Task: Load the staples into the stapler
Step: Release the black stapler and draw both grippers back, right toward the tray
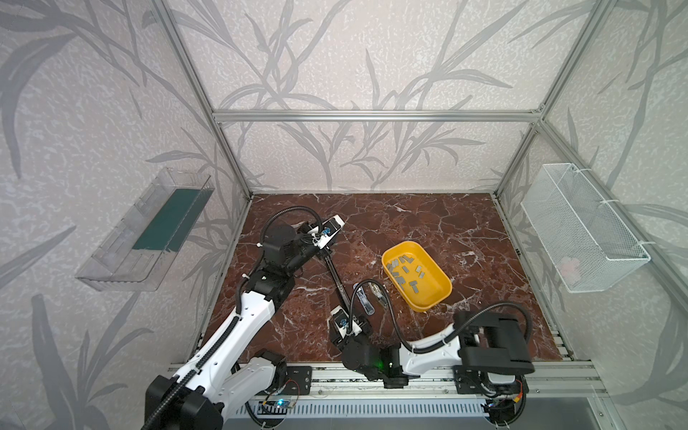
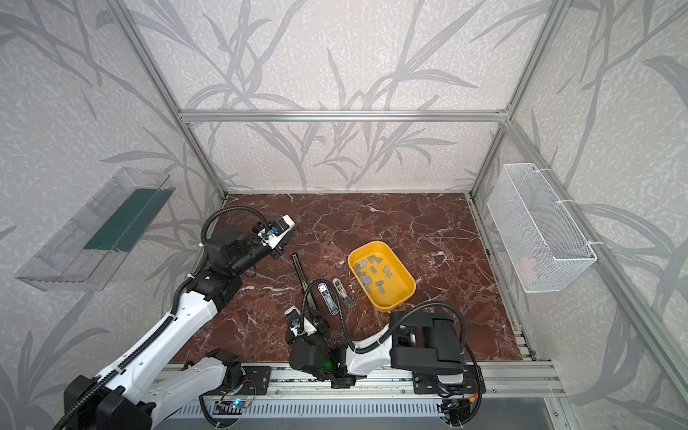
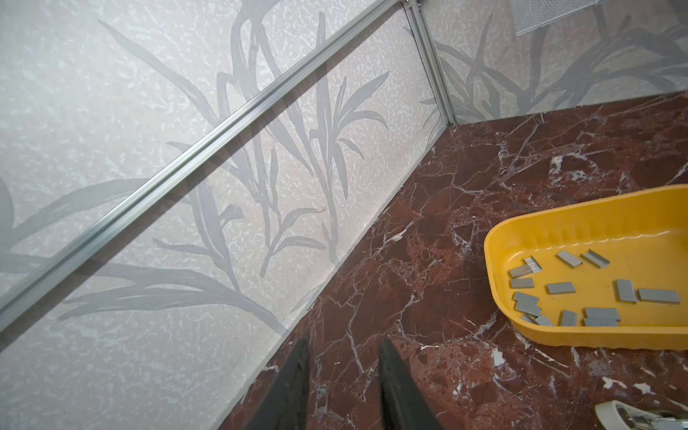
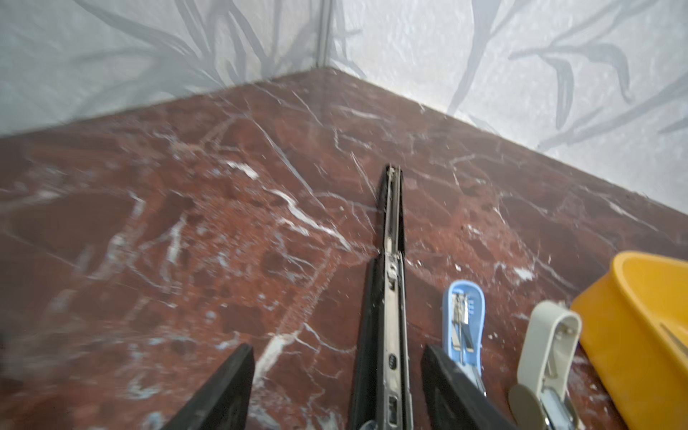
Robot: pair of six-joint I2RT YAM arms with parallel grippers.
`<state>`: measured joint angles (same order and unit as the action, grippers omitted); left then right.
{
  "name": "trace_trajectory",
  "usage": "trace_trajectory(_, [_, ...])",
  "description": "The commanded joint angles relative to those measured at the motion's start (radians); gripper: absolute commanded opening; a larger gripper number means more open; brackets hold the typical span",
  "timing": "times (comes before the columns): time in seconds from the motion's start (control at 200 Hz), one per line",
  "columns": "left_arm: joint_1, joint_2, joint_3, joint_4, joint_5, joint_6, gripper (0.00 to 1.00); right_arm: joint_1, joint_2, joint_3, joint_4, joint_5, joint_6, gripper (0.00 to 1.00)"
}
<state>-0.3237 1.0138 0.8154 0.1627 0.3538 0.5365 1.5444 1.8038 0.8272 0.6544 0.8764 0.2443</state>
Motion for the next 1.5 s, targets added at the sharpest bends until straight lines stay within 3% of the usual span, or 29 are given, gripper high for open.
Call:
trace_trajectory(0.0, [0.015,0.011,0.152,-0.065,-0.16,-0.302,0.41,0.016,-0.197,-0.039,-0.006,-0.045,-0.019,0.78])
trace_trajectory(0.095, [0.021,0.054,0.333,-0.229,-0.314,-0.621,0.5,0.011,-0.363,-0.078,-0.137,-0.045,0.021,0.83])
trace_trajectory(0.17, [0.025,0.055,0.374,-0.232,-0.354,-0.872,0.61,0.004,-0.504,-0.056,-0.396,-0.038,0.095,0.82])
trace_trajectory(0.28, [0.029,-0.013,0.272,-0.135,-0.286,-1.125,0.69,-0.075,-0.678,0.032,-0.864,-0.131,0.215,0.81])
trace_trajectory(0.37, [0.029,-0.141,0.085,-0.114,-0.27,-1.248,0.74,-0.184,-0.819,0.032,-1.088,-0.17,0.22,0.78])
trace_trajectory(0.455, [0.031,-0.292,-0.095,-0.147,-0.327,-1.181,0.81,-0.378,-0.949,-0.004,-1.231,-0.297,0.223,0.71])
trace_trajectory(0.565, [0.034,-0.451,-0.199,-0.39,-0.516,-1.094,0.9,-0.67,-1.057,-0.082,-1.247,-0.581,0.187,0.67])
trace_trajectory(0.66, [0.035,-0.546,-0.231,-0.603,-0.646,-1.098,0.91,-0.873,-0.998,-0.116,-1.223,-0.863,0.174,0.65])
trace_trajectory(0.73, [0.035,-0.629,-0.268,-0.717,-0.724,-1.129,0.92,-0.959,-0.889,-0.111,-1.212,-0.987,0.152,0.58])
trace_trajectory(0.84, [0.035,-0.747,-0.349,-0.765,-0.799,-1.112,0.93,-0.969,-0.764,-0.082,-1.214,-0.94,0.094,0.53])
trace_trajectory(0.92, [0.035,-0.777,-0.406,-0.773,-0.855,-1.19,0.93,-0.969,-0.72,-0.057,-1.222,-0.96,0.086,0.48])
trace_trajectory(1.03, [0.035,-0.707,-0.519,-0.621,-0.78,-1.232,0.95,-0.968,-0.693,-0.063,-1.21,-0.931,0.094,0.43])
trace_trajectory(1.205, [0.035,-0.589,-0.508,-0.519,-0.664,-1.129,0.94,-0.967,-0.678,-0.099,-1.21,-0.924,0.082,0.41])
trace_trajectory(1.285, [0.035,-0.602,-0.536,-0.462,-0.621,-1.103,0.93,-0.966,-0.675,-0.107,-1.208,-0.929,0.081,0.41])
trace_trajectory(1.495, [0.035,-0.721,-0.564,-0.496,-0.669,-1.118,0.93,-0.963,-0.635,-0.101,-1.214,-0.924,0.078,0.39])
